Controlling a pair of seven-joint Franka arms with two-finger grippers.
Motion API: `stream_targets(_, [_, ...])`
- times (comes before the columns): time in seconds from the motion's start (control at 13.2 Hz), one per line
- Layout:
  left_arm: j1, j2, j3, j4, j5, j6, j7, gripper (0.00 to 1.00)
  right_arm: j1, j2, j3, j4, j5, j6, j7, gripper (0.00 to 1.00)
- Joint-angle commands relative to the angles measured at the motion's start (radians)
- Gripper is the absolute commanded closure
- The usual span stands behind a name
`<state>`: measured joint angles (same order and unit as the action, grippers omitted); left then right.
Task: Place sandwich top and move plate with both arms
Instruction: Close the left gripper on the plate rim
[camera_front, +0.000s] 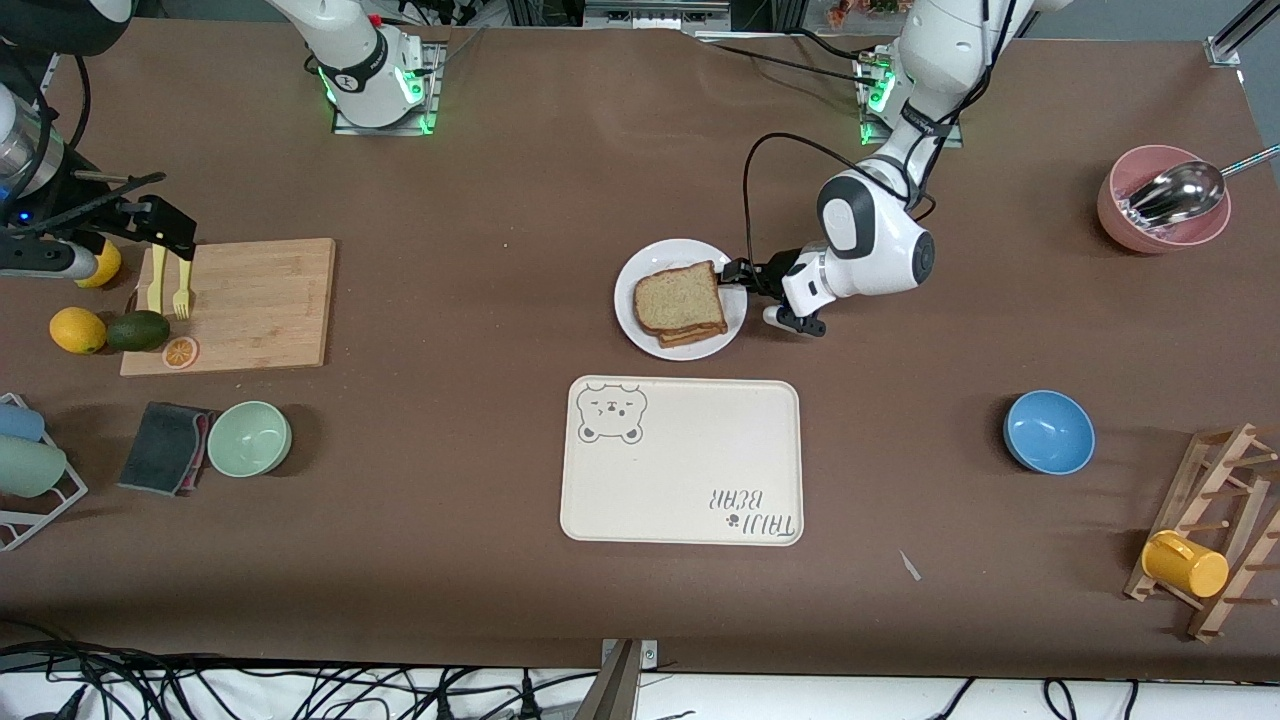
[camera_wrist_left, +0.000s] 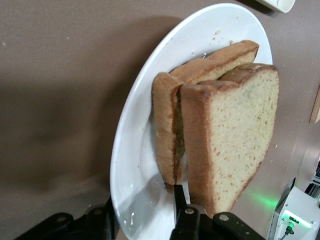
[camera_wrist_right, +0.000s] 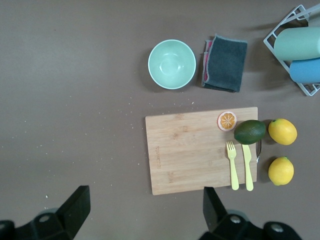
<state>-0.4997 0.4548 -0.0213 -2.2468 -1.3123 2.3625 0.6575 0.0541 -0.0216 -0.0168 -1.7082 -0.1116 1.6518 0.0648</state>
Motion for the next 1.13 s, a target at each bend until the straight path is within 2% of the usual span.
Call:
stream_targets(0.0, [-0.01, -0.001, 0.004, -0.007, -0.038, 0.012, 0.036, 0.57, -0.008, -0.018, 0.005, 0.013, 0.015, -0.027, -0.02, 0.0])
stream_targets(0.08, [-0.01, -0.001, 0.004, -0.007, -0.038, 0.012, 0.037, 0.6, -0.008, -0.017, 0.005, 0.013, 0.016, -0.026, -0.019, 0.0])
stream_targets(0.23, [-0.01, 0.005, 0.004, -0.007, -0.038, 0.012, 0.037, 0.72, -0.008, -0.017, 0.005, 0.013, 0.016, -0.026, -0.02, 0.0])
stream_targets(0.68, [-0.008, 0.042, 0.004, -0.004, -0.039, 0.014, 0.039, 0.74, -0.01, -0.017, 0.003, 0.015, 0.018, -0.027, -0.022, 0.0])
stream_targets(0.91, [-0.005, 0.038, 0.004, -0.004, -0.041, 0.014, 0.06, 0.91, -0.008, -0.017, 0.0, 0.009, 0.021, -0.027, -0.016, 0.0])
stream_targets(1.06, [0.0, 0.038, 0.004, -0.004, -0.039, 0.012, 0.059, 0.92, -0.008, -0.017, 0.0, 0.006, 0.039, -0.026, -0.013, 0.0])
